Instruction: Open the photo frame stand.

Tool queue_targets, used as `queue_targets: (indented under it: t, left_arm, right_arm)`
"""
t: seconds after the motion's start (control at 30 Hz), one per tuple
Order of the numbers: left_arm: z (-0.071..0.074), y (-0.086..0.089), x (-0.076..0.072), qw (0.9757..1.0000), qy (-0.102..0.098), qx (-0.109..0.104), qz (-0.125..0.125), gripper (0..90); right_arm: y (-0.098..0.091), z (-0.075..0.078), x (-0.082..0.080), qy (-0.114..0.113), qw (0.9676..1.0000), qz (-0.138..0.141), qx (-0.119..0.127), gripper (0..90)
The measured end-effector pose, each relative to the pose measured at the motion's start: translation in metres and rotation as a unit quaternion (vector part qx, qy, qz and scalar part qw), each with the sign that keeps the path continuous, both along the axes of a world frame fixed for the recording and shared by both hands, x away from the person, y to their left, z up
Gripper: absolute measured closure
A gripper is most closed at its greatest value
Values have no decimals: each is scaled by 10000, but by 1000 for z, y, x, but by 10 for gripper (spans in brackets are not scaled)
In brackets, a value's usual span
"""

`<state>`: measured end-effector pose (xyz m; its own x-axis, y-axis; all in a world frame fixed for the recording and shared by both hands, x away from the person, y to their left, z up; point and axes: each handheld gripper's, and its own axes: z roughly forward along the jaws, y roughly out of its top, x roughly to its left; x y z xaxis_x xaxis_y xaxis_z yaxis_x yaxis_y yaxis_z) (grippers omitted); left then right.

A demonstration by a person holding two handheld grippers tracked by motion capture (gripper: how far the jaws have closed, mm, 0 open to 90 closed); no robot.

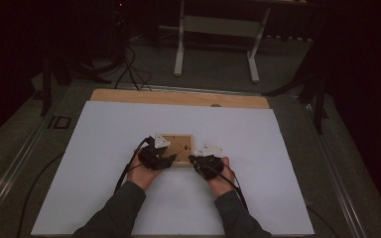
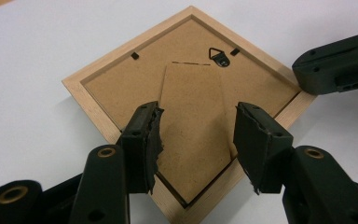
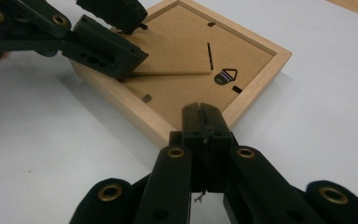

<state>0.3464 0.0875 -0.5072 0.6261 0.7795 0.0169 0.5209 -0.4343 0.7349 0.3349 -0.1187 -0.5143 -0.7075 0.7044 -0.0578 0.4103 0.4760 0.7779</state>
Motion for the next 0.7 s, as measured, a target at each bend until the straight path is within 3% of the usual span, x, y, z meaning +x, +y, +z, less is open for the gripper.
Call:
queue_targets:
  t: [0.3, 0.33, 0.43, 0.7]
  left_arm:
    - [-1, 2, 3, 10000, 56, -44, 24, 496]
    - [-3, 1, 3, 9999, 85, 60, -3, 496]
    - [-4, 0, 3, 9999, 79, 96, 1, 494]
    - [-5, 3, 3, 9999, 165, -32, 17, 495]
  right_arm:
    - [0, 0, 0, -12, 10000, -18, 8, 898]
    - [0, 0, -1, -15, 10000, -20, 11, 898]
    - [0, -1, -1, -26, 10000, -19, 11, 898]
    - [0, -1, -1, -36, 10000, -25, 15, 898]
